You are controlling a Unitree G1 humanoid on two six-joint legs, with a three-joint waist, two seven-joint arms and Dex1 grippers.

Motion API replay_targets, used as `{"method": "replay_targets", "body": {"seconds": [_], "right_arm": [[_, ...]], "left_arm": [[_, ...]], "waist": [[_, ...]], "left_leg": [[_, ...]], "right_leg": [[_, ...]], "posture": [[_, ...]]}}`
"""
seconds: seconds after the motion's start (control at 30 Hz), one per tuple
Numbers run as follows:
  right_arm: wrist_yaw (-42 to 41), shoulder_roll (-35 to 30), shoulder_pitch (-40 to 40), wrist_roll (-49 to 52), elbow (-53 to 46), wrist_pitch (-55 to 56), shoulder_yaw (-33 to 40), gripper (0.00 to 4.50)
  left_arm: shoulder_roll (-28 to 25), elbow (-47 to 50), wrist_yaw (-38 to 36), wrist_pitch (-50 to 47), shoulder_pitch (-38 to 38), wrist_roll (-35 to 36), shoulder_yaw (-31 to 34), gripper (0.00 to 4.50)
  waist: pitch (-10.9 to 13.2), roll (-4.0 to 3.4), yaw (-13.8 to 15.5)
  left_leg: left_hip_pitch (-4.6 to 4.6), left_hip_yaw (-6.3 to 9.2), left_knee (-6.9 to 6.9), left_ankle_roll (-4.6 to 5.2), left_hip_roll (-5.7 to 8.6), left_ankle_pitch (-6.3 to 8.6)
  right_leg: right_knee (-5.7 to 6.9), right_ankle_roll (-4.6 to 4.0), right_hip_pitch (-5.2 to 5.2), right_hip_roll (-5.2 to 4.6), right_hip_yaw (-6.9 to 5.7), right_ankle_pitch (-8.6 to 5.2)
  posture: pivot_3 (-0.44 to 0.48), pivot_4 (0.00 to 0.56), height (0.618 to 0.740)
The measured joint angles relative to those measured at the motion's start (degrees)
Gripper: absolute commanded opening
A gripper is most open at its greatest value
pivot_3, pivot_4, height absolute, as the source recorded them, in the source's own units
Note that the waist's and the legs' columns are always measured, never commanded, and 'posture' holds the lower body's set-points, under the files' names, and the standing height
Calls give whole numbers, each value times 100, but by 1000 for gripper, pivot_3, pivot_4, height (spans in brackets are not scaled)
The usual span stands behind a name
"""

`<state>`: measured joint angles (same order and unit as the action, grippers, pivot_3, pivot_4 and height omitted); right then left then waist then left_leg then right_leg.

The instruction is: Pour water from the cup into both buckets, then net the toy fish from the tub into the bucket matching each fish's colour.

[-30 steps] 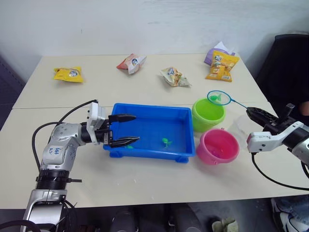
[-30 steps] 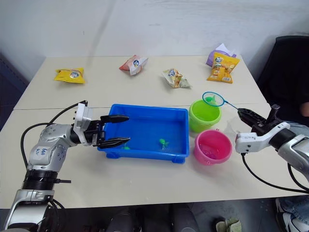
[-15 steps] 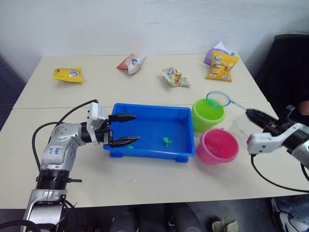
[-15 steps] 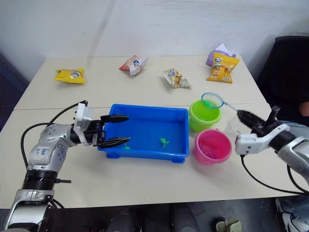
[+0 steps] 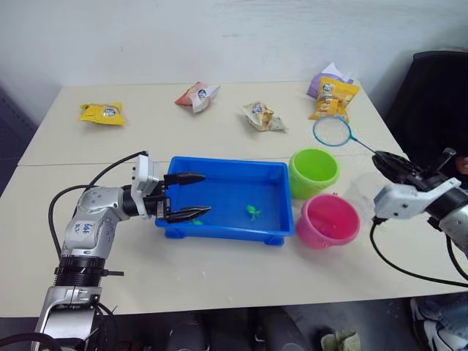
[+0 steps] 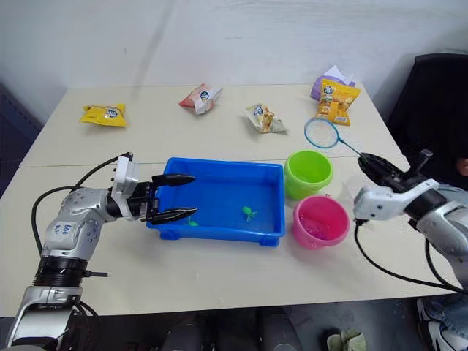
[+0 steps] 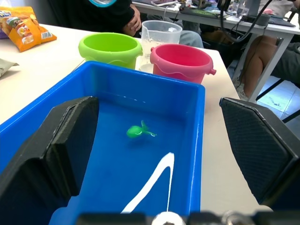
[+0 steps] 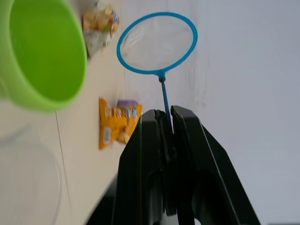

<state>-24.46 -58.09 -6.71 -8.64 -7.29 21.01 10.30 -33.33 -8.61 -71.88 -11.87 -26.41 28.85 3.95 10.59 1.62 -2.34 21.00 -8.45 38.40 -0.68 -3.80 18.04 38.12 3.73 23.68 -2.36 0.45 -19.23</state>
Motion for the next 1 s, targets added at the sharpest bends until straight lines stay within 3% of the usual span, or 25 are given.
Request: {"method": "replay_targets", "body": {"seconds": [0.1, 0.23, 0.33, 0.5, 0.77, 1.0], "right_arm": [[-1095, 103, -403, 1413, -804, -1224, -546, 0], [-2004, 37, -942, 1884, -1501, -2958, -1389, 0], [-2259, 85, -1542, 1440, -1519, -3478, -2018, 0], [-2555, 32, -2204, 178, -1003, -3212, -2791, 0], [-3338, 382, -2516, -393, -820, -3284, -3202, 0], [-3730, 1010, -2374, 546, -1287, -4874, -2783, 0]], "left_arm": [[-194, -5, -122, 107, 32, 0, 58, 4428], [-456, -17, -263, 393, 278, -29, 222, 4428], [-720, 142, -358, 405, 664, -4, 378, 4428], [-847, 498, -345, 296, 990, 32, 509, 4428], [-848, 894, -144, -58, 1161, 117, 530, 4428], [-880, 995, -147, -92, 1292, 125, 636, 4428]], "waist": [[-1, -1, -22], [0, -1, -21], [0, -1, -18], [0, -1, 39], [0, -1, 34], [0, -1, 43]], "left_leg": [[0, 7, 0, 0, -1, 0], [7, 12, 1, 6, -1, 4], [11, 9, 6, 14, 3, 8], [16, 10, 12, 19, 4, 11], [15, 6, 14, 22, 0, 13], [17, 10, 15, 21, 1, 14]], "right_leg": [[3, -1, 0, -2, -3, -1], [0, -6, 2, -13, -10, -3], [-1, -6, 5, -20, -11, -3], [-4, -8, 5, -22, -17, -4], [1, -8, 6, -17, -15, -4], [3, -9, 6, -20, -16, -4]], "posture": [[0, 150, 739], [0, 150, 739], [0, 150, 739], [0, 150, 739], [0, 150, 739], [0, 150, 739]]}}
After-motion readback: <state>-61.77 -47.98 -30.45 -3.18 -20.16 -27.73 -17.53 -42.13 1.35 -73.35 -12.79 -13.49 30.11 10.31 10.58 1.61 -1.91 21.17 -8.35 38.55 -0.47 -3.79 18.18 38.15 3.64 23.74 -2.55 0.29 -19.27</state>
